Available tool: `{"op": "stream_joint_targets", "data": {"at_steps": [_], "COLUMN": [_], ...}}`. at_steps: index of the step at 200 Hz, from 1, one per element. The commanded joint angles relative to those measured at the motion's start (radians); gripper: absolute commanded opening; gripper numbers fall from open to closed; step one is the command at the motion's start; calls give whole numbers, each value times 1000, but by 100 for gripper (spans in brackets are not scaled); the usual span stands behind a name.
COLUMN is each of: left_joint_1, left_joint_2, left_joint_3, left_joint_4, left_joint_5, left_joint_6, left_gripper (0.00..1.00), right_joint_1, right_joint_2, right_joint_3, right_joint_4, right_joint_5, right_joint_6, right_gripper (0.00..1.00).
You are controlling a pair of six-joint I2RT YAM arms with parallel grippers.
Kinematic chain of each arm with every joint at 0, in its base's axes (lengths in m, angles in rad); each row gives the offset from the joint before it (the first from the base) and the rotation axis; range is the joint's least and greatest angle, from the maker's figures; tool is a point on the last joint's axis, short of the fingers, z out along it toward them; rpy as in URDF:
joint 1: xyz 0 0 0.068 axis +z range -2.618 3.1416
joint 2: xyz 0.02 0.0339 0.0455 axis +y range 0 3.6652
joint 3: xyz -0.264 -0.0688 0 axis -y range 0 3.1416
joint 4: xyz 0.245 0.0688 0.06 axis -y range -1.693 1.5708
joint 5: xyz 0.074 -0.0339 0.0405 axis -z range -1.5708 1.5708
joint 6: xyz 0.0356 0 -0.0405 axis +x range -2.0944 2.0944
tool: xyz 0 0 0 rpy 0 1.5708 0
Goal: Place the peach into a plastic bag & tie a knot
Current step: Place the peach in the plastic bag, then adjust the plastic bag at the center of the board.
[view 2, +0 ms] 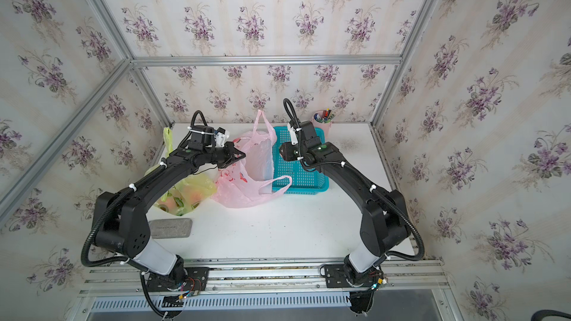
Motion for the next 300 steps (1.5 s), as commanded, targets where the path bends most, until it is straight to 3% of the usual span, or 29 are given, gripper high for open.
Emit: {"op": "stream_joint_targets", "data": {"at_steps": [1, 22, 42, 62, 75, 125, 179, 261, 300], "left_joint_1": [0, 0, 0, 0, 0, 0, 0, 0, 0], "left_joint_2": [-11, -15, -22, -23, -23, -8, -6, -3, -11], "left_joint_3": [-4, -4, -5, -5, -7, -3, -3, -19, -25], "left_joint_4": [21, 22, 22, 22, 21, 25, 28, 35, 37], "left_joint_5": [6, 10, 9, 11, 12, 10, 5, 10, 10], "left_joint_6": [1, -1, -1, -2, 1, 5, 1, -7, -7], "left_gripper": [1, 1, 1, 1, 1, 1, 2, 5, 7], "right_joint_1": [79, 140, 162, 161, 161, 160, 160, 143, 117], "right_joint_2": [40, 126, 190, 159, 108, -201, -498, -466, -422], "right_joint_3": [56, 146, 224, 222, 202, -29, -278, -365, -365], "right_joint_4": [1, -25, -64, -60, -69, -155, -198, -133, -84], "right_joint_5": [-110, -118, -105, -85, -66, 7, 34, 68, 27], "right_joint_6": [28, 28, 30, 30, 26, 22, 139, 159, 141], "right_gripper": [52, 55, 70, 82, 84, 83, 85, 76, 62]}}
